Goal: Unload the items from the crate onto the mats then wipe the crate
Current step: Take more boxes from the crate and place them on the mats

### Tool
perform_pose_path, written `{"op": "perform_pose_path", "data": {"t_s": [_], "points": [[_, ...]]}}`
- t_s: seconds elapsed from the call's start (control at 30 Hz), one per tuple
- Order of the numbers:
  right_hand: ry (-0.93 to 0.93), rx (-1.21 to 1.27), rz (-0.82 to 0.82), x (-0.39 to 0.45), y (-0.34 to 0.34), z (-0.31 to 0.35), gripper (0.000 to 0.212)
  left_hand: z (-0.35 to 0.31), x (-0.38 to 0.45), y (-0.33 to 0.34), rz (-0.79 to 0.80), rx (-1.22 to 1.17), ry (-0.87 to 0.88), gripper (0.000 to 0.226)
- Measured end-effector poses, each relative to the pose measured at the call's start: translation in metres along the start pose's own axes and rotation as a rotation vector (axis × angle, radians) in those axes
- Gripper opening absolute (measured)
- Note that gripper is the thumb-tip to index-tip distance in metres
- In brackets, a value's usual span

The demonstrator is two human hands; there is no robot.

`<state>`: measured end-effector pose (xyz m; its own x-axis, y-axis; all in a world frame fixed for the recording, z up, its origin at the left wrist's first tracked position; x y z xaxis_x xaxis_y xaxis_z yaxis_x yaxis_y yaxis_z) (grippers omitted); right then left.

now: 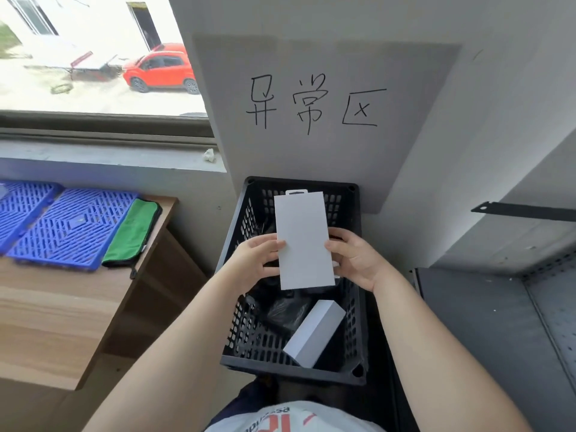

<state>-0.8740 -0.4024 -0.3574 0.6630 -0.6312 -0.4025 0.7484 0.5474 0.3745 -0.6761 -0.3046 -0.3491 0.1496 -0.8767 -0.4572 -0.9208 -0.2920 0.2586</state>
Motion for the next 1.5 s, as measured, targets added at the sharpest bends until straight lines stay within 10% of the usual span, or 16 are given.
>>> {"op": "perform_pose_path", "data": {"t_s": [0.5,1.17,1.33,1.5], "points": [[0.08,0.17,0.026,-0.008,0.004,-0.032,0.034,0.016,-0.018,-0.01,-0.071,-0.122,-0.229,0.035],[-0.037,0.051,-0.009,0.037,0.167,-0.05,0.045,0.001,-0.055,-0.149,-0.02,-0.21,-0.034,0.052],[-0.111,0.1,-0.163,0.045,0.24,-0.094,0.047,-0.012,-0.072,-0.216,-0.027,0.013,-0.048,0.05],[-0.319,-0.379,-0.457,0.055,0.32,-0.117,0.059,-0.034,-0.088,-0.258,-0.235,0.591,0.142,0.104]]}}
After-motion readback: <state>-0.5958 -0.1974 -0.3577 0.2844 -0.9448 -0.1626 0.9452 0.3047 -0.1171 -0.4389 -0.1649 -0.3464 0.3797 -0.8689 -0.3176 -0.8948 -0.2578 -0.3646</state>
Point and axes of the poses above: each hand's wrist, its own x-axis towards the middle knuckle, its own y-axis out of the palm, z = x × y, the point moved 3 cm from there along x, towards the middle knuckle, and after that the axes turned 2 degrees about z, right-handed, at the moved point
